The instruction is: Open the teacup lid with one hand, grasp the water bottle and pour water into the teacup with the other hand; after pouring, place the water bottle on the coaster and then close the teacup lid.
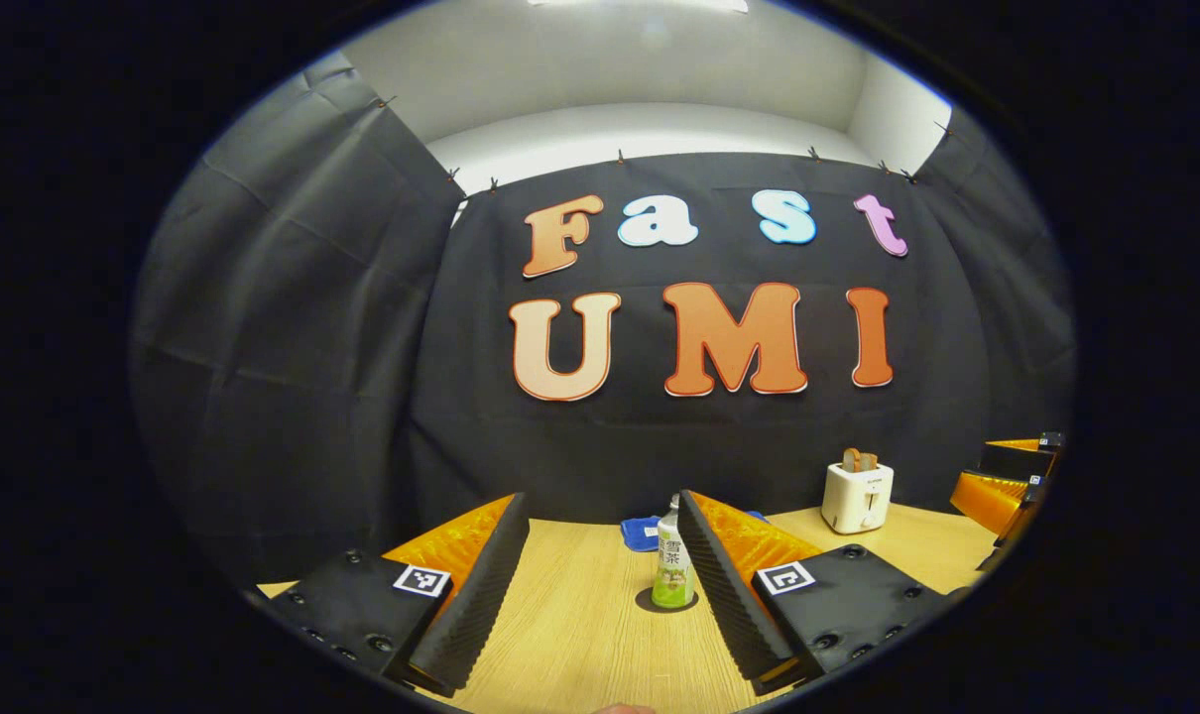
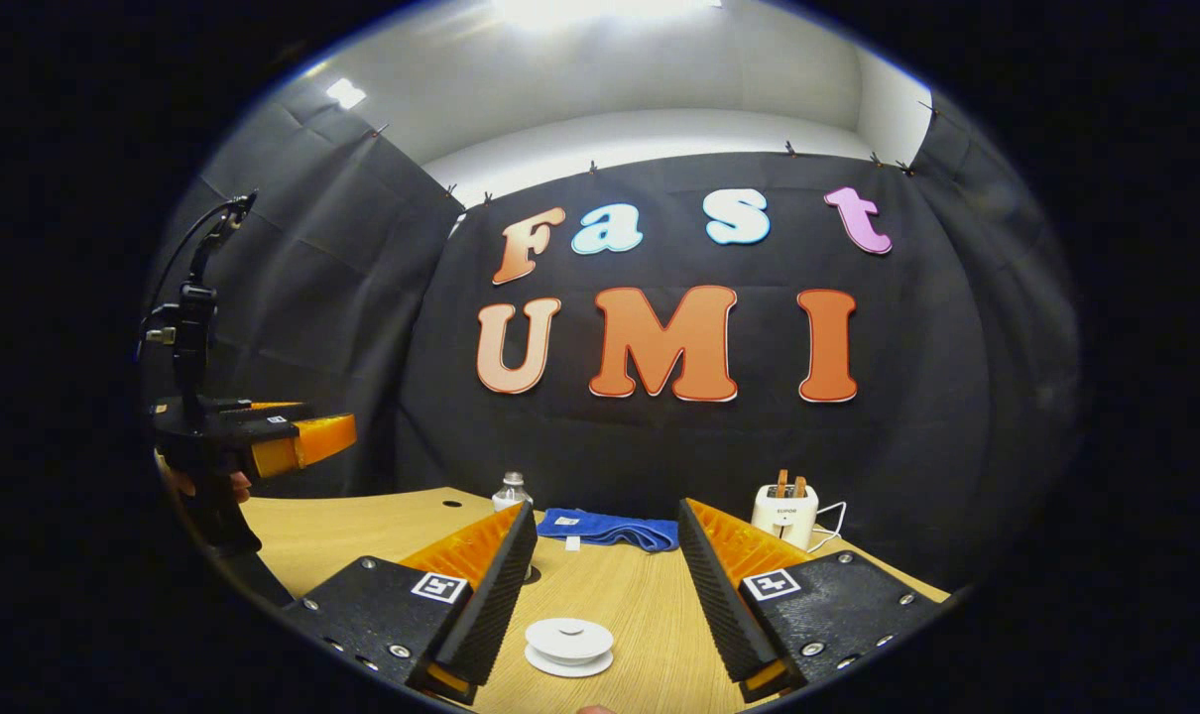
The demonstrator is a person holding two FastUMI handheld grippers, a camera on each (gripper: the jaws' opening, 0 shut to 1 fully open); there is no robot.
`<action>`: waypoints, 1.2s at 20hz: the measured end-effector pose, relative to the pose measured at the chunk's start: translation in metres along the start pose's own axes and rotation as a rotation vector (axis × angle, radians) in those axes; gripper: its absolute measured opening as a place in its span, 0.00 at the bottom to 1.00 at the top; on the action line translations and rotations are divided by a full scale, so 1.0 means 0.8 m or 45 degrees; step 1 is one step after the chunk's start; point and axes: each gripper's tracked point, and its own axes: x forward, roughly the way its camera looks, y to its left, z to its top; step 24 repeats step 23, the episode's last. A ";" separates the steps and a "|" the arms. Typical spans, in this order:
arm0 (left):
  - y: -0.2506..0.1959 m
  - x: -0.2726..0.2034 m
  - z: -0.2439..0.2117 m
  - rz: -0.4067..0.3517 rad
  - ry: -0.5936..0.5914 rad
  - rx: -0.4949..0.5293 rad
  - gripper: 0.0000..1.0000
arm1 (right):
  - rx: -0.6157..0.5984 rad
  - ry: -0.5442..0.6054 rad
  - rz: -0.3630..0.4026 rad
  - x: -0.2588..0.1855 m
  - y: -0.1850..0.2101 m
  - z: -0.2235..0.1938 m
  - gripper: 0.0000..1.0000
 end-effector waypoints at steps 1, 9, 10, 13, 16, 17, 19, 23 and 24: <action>0.003 0.000 -0.001 0.007 0.002 -0.012 0.96 | -0.001 -0.003 0.003 0.000 0.001 0.000 0.86; 0.025 -0.007 0.002 0.061 -0.017 0.000 0.94 | 0.006 -0.011 -0.011 -0.003 0.002 0.012 0.86; 0.027 -0.008 0.003 0.061 -0.021 -0.004 0.94 | -0.001 -0.016 -0.012 -0.003 0.003 0.014 0.86; 0.027 -0.013 0.005 0.053 -0.029 -0.005 0.94 | -0.006 -0.005 -0.008 -0.005 0.008 0.012 0.86; 0.028 -0.019 0.010 0.053 -0.045 0.006 0.94 | -0.015 -0.007 -0.004 -0.006 0.012 0.012 0.86; 0.028 -0.019 0.011 0.057 -0.051 0.013 0.94 | -0.020 -0.007 0.002 -0.007 0.016 0.012 0.86; 0.035 -0.020 0.012 0.081 -0.067 0.044 0.96 | -0.022 -0.005 0.012 -0.008 0.020 0.012 0.86; 0.036 -0.022 0.010 0.100 -0.074 0.080 0.94 | -0.017 0.003 -0.001 -0.008 0.016 0.009 0.86; 0.036 -0.022 0.010 0.100 -0.074 0.080 0.94 | -0.017 0.003 -0.001 -0.008 0.016 0.009 0.86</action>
